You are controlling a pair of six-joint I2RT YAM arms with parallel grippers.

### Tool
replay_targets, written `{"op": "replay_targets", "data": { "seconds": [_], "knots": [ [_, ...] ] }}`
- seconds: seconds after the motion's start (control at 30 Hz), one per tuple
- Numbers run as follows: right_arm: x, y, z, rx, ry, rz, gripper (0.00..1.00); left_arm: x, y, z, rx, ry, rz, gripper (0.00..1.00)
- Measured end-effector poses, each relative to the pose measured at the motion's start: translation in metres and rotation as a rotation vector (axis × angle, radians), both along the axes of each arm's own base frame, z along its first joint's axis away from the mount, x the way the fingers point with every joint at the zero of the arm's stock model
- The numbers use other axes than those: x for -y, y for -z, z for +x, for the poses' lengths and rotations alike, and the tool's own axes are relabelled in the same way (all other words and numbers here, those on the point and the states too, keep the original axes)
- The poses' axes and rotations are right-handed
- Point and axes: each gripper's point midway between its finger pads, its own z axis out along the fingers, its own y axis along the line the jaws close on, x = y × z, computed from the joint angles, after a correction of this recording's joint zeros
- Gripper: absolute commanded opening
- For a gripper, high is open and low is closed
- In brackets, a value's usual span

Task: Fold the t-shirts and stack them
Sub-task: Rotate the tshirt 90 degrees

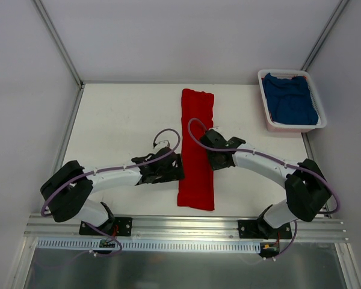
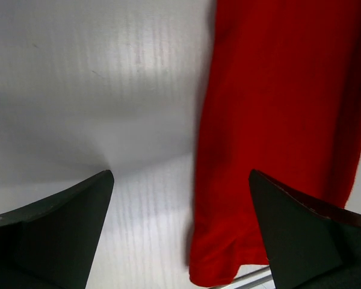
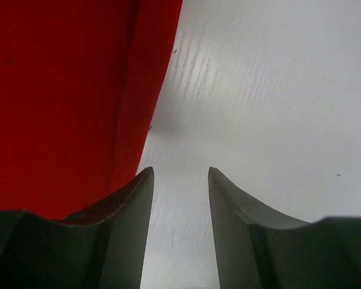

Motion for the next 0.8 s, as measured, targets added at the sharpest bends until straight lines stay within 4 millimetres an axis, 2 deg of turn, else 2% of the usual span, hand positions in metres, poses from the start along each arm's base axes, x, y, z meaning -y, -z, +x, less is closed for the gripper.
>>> {"op": "replay_targets", "data": {
  "seconds": [0.2,0.3,0.6,0.7,0.8],
  "knots": [
    [0.0,-0.001,-0.027,0.01,0.024,0.05,0.47,0.021,-0.003,-0.016,0.014,0.014,-0.097,0.99],
    [0.0,-0.006,-0.037,0.033,0.048,0.104,0.49,0.025,-0.005,-0.023,0.019,0.007,-0.152,0.99],
    [-0.001,-0.019,-0.066,0.084,0.148,0.401,0.51,0.012,-0.008,-0.037,0.011,-0.041,-0.256,0.99],
    [-0.005,-0.014,-0.074,0.068,0.18,0.486,0.51,0.01,-0.008,-0.039,0.012,-0.054,-0.277,0.99],
    [-0.008,0.0,-0.084,0.027,0.212,0.536,0.51,0.011,-0.007,-0.04,0.011,-0.065,-0.303,0.99]
  ]
}}
